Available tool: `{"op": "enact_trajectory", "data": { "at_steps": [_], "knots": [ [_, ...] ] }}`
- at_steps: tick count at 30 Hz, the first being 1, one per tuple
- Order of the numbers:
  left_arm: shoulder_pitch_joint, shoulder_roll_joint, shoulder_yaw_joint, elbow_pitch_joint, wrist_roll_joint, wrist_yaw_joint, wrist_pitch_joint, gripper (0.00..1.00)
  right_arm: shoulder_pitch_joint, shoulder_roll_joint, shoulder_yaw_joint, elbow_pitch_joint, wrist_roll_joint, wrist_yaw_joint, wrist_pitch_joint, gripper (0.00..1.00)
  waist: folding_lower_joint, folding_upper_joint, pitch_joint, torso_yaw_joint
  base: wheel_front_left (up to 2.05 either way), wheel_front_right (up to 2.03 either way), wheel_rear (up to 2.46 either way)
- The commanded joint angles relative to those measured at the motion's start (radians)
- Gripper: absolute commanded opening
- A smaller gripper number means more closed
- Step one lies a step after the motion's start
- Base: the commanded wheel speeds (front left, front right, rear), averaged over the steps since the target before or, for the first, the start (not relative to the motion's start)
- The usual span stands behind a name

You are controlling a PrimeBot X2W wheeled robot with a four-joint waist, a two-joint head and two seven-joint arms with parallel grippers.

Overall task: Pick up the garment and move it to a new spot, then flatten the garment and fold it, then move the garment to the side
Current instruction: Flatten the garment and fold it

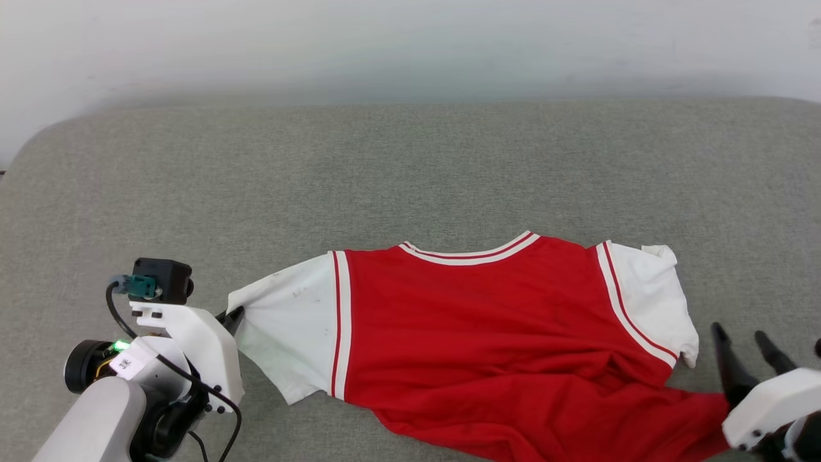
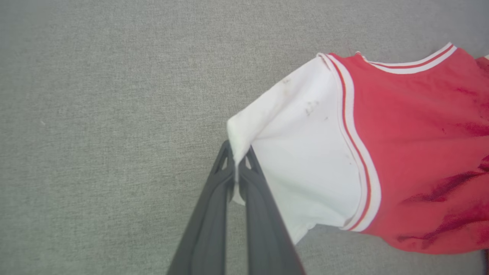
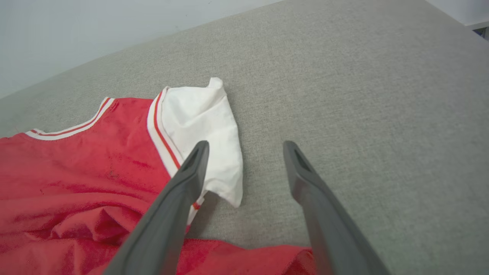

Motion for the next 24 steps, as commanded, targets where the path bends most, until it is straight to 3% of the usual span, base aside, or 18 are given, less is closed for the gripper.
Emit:
{"op": "enact_trajectory", "data": {
  "at_steps": [1, 6, 13, 24],
  "knots": [
    [0.017, 0.008, 0.009, -0.028, 0.007, 0.010, -0.013, 0.00, -0.041, -0.030, -0.015, 0.026, 0.018, -0.001, 0.048, 1.00, 0.0000, 0.0000, -0.002, 0.012, 0.00, 0.00, 0.00],
    [0.026, 0.019, 0.020, -0.106, 0.019, 0.033, -0.026, 0.00, -0.154, -0.111, 0.005, 0.103, 0.059, -0.001, 0.238, 1.00, 0.0000, 0.0000, 0.021, 0.033, 0.00, 0.00, 0.00],
    [-0.006, 0.012, 0.017, -0.166, 0.034, 0.042, -0.042, 0.00, -0.337, -0.212, 0.121, 0.187, 0.089, -0.001, 0.472, 1.00, 0.0000, 0.0000, 0.077, 0.063, 0.00, 0.00, 0.00],
    [-0.041, -0.005, 0.019, -0.169, 0.030, 0.033, -0.077, 0.00, -0.488, -0.267, 0.260, 0.310, 0.119, -0.001, 0.611, 1.00, 0.0000, 0.0000, 0.155, 0.089, 0.00, 0.00, 0.00]
  ]
}}
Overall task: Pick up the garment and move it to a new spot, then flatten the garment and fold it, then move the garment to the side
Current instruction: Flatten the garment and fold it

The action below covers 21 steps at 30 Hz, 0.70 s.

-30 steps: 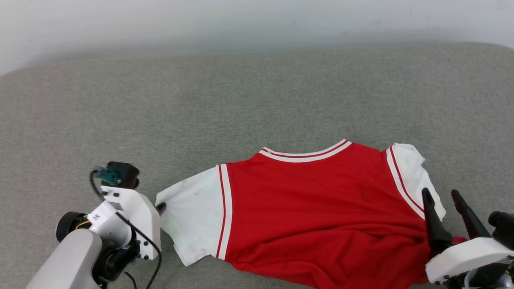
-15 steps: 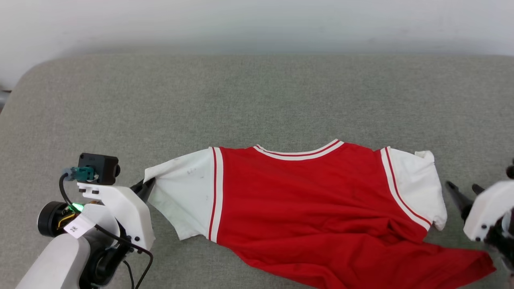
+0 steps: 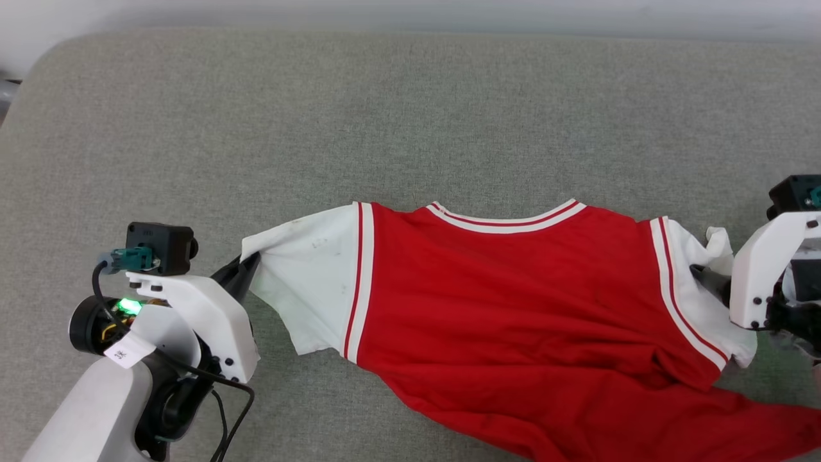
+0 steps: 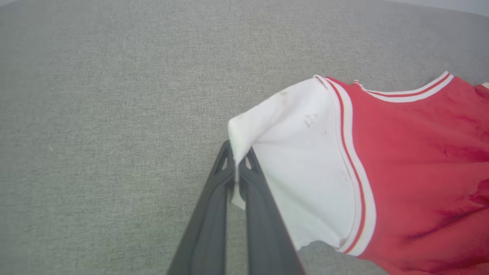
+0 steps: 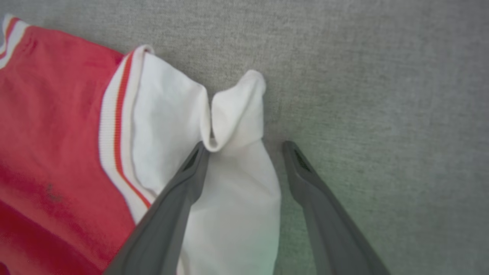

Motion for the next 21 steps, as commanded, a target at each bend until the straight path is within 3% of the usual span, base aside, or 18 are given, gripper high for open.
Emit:
{"op": "enact_trajectory", "data": {
  "at_steps": [1, 6, 7, 9, 10, 21],
  "knots": [
    [-0.016, -0.002, -0.001, 0.002, -0.007, -0.004, -0.001, 0.00, -0.010, -0.007, 0.013, 0.017, 0.007, 0.000, 0.014, 1.00, -0.0001, 0.0000, 0.014, 0.004, 0.00, 0.00, 0.00],
    [-0.018, -0.005, -0.006, 0.014, -0.012, -0.014, -0.007, 0.00, 0.012, -0.014, 0.070, 0.080, 0.033, 0.000, 0.083, 0.98, -0.0001, 0.0000, 0.030, 0.006, 0.00, 0.00, 0.00],
    [-0.018, -0.006, -0.005, 0.015, -0.013, -0.014, -0.009, 0.00, 0.017, -0.016, 0.078, 0.089, 0.036, 0.000, 0.093, 0.49, -0.0001, 0.0000, 0.031, 0.006, 0.00, 0.00, 0.00],
    [-0.020, -0.009, -0.004, 0.020, -0.018, -0.012, -0.008, 0.00, 0.017, -0.017, 0.082, 0.103, 0.049, 0.000, 0.100, 0.25, -0.0001, 0.0000, 0.034, 0.006, 0.00, 0.00, 0.00],
    [-0.022, -0.009, -0.003, 0.022, -0.020, -0.013, -0.008, 0.00, 0.012, -0.017, 0.087, 0.101, 0.052, 0.000, 0.094, 0.00, -0.0001, 0.0000, 0.034, 0.005, 0.00, 0.00, 0.00],
    [-0.056, 0.013, 0.045, 0.032, 0.004, 0.004, -0.081, 0.00, -0.097, -0.056, 0.086, 0.027, 0.052, 0.000, -0.048, 0.00, -0.0001, 0.0000, -0.029, -0.030, 0.00, 0.00, 0.00]
  ]
}}
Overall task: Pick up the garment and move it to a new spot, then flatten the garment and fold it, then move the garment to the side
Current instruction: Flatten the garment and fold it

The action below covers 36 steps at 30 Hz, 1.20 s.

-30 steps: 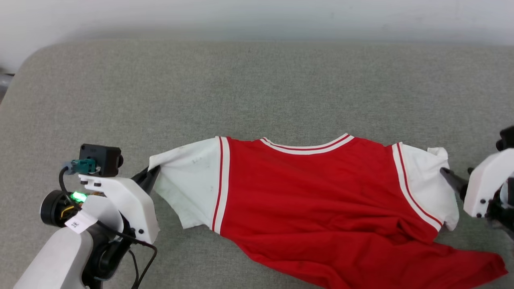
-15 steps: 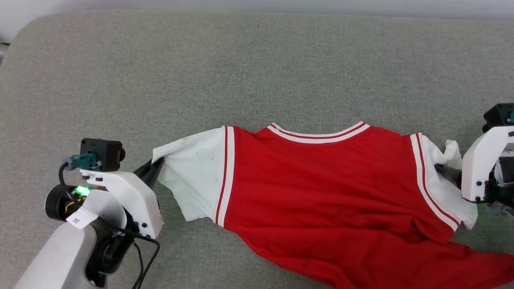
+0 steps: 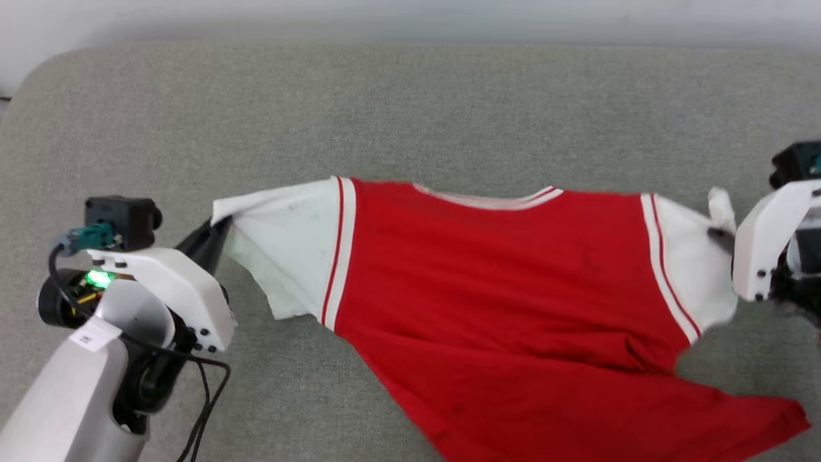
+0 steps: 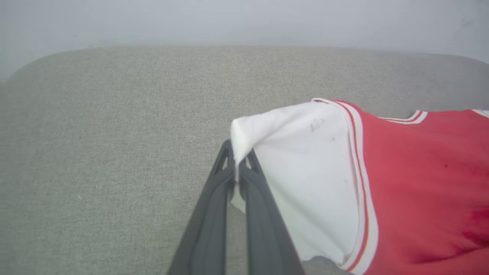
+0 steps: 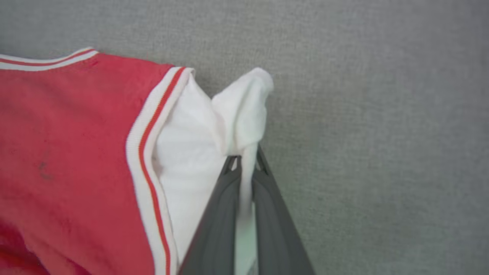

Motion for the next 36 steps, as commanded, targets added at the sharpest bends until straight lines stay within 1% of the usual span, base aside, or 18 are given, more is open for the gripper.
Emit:
{"op": "enact_trajectory", "data": {
  "at_steps": [1, 5, 9, 13, 17, 20, 23, 28, 36],
  "knots": [
    [-0.022, 0.007, 0.012, 0.007, 0.003, 0.007, -0.005, 0.00, -0.027, -0.013, -0.004, -0.014, -0.012, -0.001, -0.021, 0.00, -0.0001, 0.0000, -0.017, -0.012, 0.00, 0.00, 0.00],
    [-0.095, 0.003, 0.015, 0.016, 0.019, 0.011, -0.002, 0.00, -0.069, -0.024, -0.006, -0.042, -0.053, -0.001, -0.079, 0.00, -0.0001, 0.0000, -0.042, -0.023, 0.00, 0.00, 0.00],
    [-0.200, -0.025, 0.026, 0.053, 0.019, 0.015, -0.021, 0.00, -0.130, -0.017, -0.022, -0.060, -0.093, -0.001, -0.138, 0.00, -0.0001, 0.0000, -0.055, -0.034, 0.00, 0.00, 0.00],
    [-0.330, -0.049, 0.036, 0.150, 0.010, -0.007, -0.039, 0.00, -0.207, 0.002, -0.018, -0.057, -0.114, -0.001, -0.191, 0.00, -0.0001, 0.0000, -0.060, -0.047, 0.00, 0.00, 0.00],
    [-0.467, -0.070, 0.043, 0.262, 0.035, -0.028, -0.102, 0.00, -0.306, 0.013, -0.024, -0.035, -0.156, -0.001, -0.251, 0.00, -0.0001, 0.0000, -0.047, -0.059, 0.00, 0.00, 0.00],
    [-0.579, -0.086, 0.048, 0.360, 0.041, -0.054, -0.147, 0.00, -0.393, 0.021, -0.033, -0.008, -0.187, -0.001, -0.292, 0.00, -0.0001, 0.0000, -0.026, -0.064, 0.00, 0.00, 0.00],
    [-0.700, -0.088, 0.050, 0.449, 0.060, -0.079, -0.198, 0.00, -0.495, 0.025, -0.044, 0.015, -0.226, -0.001, -0.333, 0.00, -0.0001, 0.0000, 0.004, -0.069, 0.00, 0.00, 0.00],
    [-0.890, -0.077, 0.054, 0.568, 0.100, -0.104, -0.284, 0.00, -0.671, 0.030, -0.067, 0.059, -0.290, -0.001, -0.405, 0.00, -0.0001, 0.0000, 0.064, -0.078, 0.00, 0.00, 0.00],
    [-1.139, -0.048, 0.076, 0.693, 0.110, -0.144, -0.348, 0.00, -0.937, 0.047, -0.065, 0.145, -0.346, -0.001, -0.495, 0.00, -0.0001, 0.0000, 0.169, -0.100, 0.00, 0.00, 0.00]
  ]
}}
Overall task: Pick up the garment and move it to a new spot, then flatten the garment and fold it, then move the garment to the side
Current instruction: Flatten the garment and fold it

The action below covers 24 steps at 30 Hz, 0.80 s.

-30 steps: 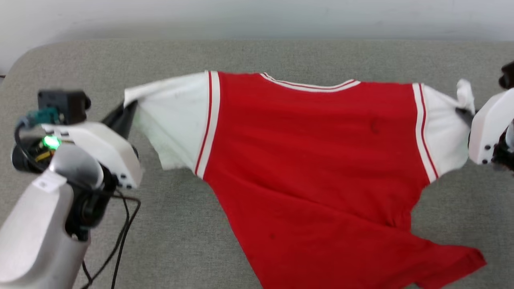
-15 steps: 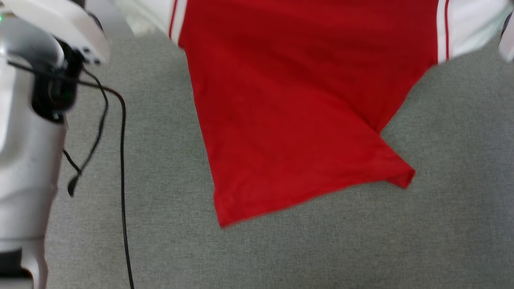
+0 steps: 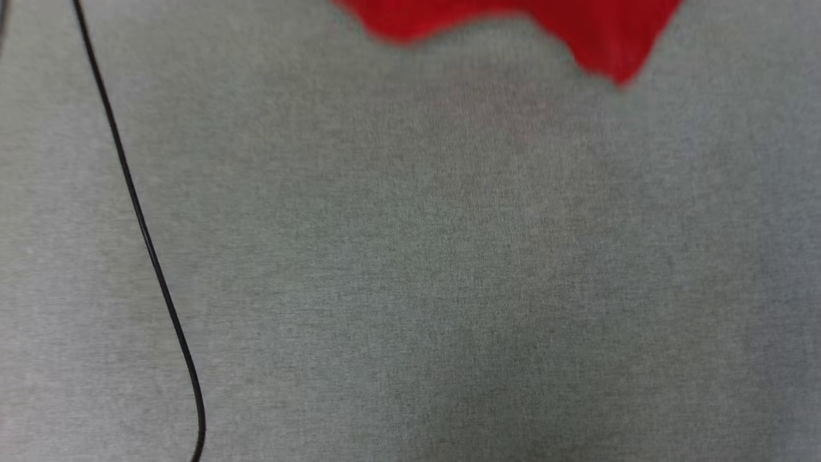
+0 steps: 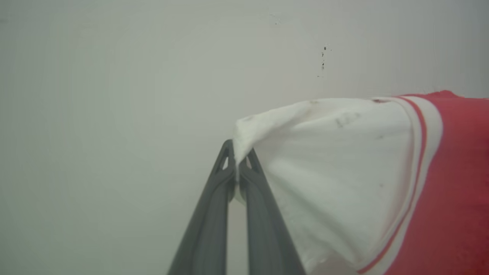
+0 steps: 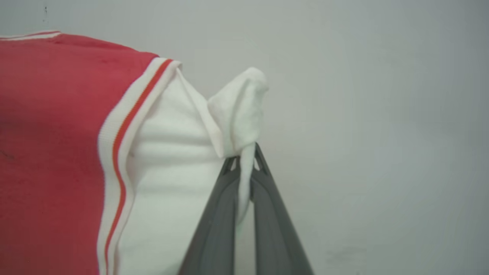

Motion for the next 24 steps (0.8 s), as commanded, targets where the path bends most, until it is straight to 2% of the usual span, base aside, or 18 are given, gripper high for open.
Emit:
{"op": "enact_trajectory", "data": {
  "at_steps": [1, 6, 11, 17, 24],
  "knots": [
    [-0.040, 0.017, 0.007, 0.018, 0.007, -0.005, -0.016, 0.00, -0.042, 0.002, -0.002, 0.021, -0.011, -0.002, -0.016, 0.00, -0.0001, 0.0000, 0.046, -0.009, 0.00, 0.00, 0.00],
    [-0.119, 0.022, 0.013, 0.060, 0.001, -0.021, -0.039, 0.00, -0.141, 0.030, 0.024, 0.066, -0.005, -0.002, -0.053, 0.00, -0.0001, 0.0000, 0.122, -0.013, 0.00, 0.00, 0.00],
    [-0.104, 0.011, 0.018, 0.110, -0.014, -0.033, -0.080, 0.00, -0.148, 0.078, 0.046, 0.104, -0.009, -0.002, -0.083, 0.00, -0.0001, 0.0000, 0.175, -0.014, 0.00, 0.00, 0.00],
    [-0.039, -0.012, 0.033, 0.179, -0.054, -0.053, -0.118, 0.00, -0.089, 0.130, 0.058, 0.162, 0.025, -0.002, -0.130, 0.00, -0.0001, 0.0000, 0.217, -0.006, 0.00, 0.00, 0.00],
    [0.106, -0.062, 0.033, 0.253, -0.108, -0.089, -0.162, 0.00, 0.069, 0.130, 0.127, 0.201, 0.107, -0.001, -0.180, 0.00, -0.0001, 0.0000, 0.210, 0.020, 0.00, 0.00, 0.00]
  ]
}}
